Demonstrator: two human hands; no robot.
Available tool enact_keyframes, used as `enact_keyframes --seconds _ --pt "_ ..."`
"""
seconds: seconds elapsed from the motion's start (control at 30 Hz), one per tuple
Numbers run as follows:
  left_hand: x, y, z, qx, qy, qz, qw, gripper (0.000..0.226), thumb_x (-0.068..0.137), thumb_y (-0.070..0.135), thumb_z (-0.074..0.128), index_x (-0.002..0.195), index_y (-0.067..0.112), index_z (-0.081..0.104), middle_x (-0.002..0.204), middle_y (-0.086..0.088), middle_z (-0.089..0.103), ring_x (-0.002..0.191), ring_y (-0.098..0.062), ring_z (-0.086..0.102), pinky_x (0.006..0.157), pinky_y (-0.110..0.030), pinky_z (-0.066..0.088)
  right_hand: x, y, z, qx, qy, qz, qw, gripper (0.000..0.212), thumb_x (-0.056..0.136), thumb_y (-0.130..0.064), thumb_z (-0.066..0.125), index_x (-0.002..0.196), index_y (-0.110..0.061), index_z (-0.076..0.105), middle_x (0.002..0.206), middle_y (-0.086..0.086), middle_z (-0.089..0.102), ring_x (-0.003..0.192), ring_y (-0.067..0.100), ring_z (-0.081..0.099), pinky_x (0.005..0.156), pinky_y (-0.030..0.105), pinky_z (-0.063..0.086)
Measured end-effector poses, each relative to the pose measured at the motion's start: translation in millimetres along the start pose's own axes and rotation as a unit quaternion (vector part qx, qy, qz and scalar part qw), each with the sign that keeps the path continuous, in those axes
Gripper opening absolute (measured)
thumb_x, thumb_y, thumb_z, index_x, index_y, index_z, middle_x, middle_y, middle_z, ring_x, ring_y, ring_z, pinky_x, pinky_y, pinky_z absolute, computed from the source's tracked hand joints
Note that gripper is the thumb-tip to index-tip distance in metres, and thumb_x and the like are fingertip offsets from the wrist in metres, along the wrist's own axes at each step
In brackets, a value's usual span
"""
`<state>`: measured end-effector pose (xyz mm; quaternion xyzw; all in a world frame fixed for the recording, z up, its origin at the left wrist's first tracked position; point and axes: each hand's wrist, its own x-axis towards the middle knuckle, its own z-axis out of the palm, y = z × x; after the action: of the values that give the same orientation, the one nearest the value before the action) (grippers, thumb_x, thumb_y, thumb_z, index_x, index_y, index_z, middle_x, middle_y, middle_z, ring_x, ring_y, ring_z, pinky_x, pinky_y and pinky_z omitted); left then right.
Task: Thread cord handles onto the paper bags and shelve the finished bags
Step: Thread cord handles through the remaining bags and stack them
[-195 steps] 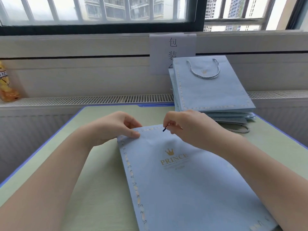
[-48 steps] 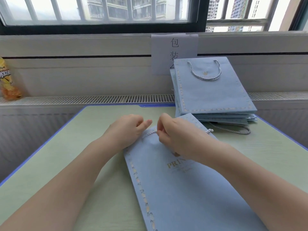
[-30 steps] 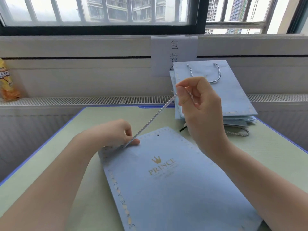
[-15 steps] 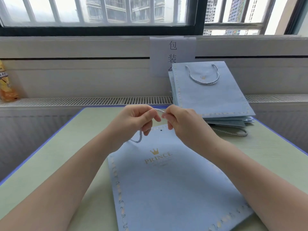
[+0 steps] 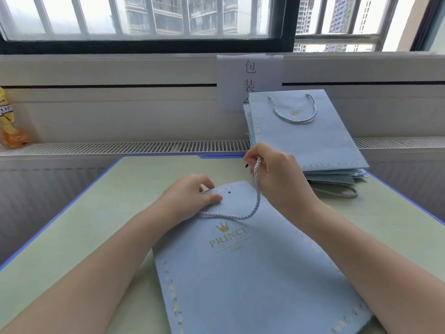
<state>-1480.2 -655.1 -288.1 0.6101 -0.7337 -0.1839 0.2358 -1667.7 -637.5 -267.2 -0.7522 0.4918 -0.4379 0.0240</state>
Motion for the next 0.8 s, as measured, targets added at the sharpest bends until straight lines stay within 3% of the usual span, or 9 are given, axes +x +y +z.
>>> enact_keyframes --seconds 0.13,0.3,0.47,0.6,0.73,0.8 --pt "-0.9 3.3 -5.5 0.032 0.012 -0.005 0.999 0.027 0.086 0.045 0.062 0.077 0.020 0.057 0.068 0.007 0.051 0.062 -0.009 0.045 0.059 -0.027 0.033 0.3 7.4 2.3 0.012 -0.020 0.025 0.999 0.020 0.086 0.002 0.047 0.091 -0.014 0.057 0.076 -0.001 0.062 0.073 0.024 0.057 0.070 0.042 0.049" --pt "-2.2 8.7 -13.1 -0.013 0.001 0.001 1.000 0.032 0.088 0.041 0.060 0.068 0.018 0.049 0.065 0.004 0.050 0.057 -0.008 0.044 0.053 -0.025 0.032 -0.3 10.0 4.3 0.038 -0.049 0.036 0.997 0.019 0.089 -0.002 0.045 0.088 -0.019 0.053 0.074 -0.010 0.064 0.071 0.015 0.061 0.071 0.038 0.052" --pt "-9.4 10.8 -28.2 -0.149 -0.113 -0.060 0.981 0.025 0.087 0.038 0.064 0.073 0.018 0.058 0.084 -0.008 0.068 0.071 -0.023 0.060 0.068 -0.031 0.046 -2.9 4.9 4.3 0.046 -0.054 0.018 0.997 0.009 0.094 -0.014 0.049 0.089 -0.020 0.053 0.073 -0.012 0.066 0.068 0.012 0.058 0.071 0.039 0.050" --pt "-16.0 8.3 -41.7 -0.273 -0.206 -0.070 0.937 0.034 0.090 0.024 0.060 0.057 0.021 0.058 0.063 -0.001 0.061 0.054 -0.017 0.057 0.053 -0.022 0.046 -5.0 -3.0 5.2 0.077 -0.051 -0.014 0.996 0.009 0.093 -0.012 0.053 0.088 -0.020 0.052 0.070 -0.009 0.065 0.064 0.015 0.056 0.069 0.038 0.050" --pt "-16.3 4.8 -41.8 -0.336 -0.237 -0.053 0.910 0.012 0.085 0.019 0.067 0.080 0.012 0.058 0.075 -0.006 0.063 0.060 -0.018 0.059 0.054 -0.023 0.049 -7.8 -4.2 11.0 0.097 -0.061 -0.050 0.992 0.010 0.089 -0.008 0.058 0.086 -0.017 0.057 0.070 -0.008 0.064 0.066 0.018 0.058 0.067 0.036 0.049" --pt "-15.0 2.3 -38.1 -0.331 -0.238 -0.049 0.912 0.014 0.086 0.021 0.065 0.094 0.010 0.060 0.085 -0.010 0.065 0.066 -0.020 0.061 0.058 -0.026 0.052 -12.6 -3.8 18.8 0.090 -0.087 -0.085 0.988 0.005 0.085 -0.010 0.063 0.085 -0.015 0.063 0.074 -0.005 0.064 0.068 0.017 0.059 0.067 0.035 0.049"
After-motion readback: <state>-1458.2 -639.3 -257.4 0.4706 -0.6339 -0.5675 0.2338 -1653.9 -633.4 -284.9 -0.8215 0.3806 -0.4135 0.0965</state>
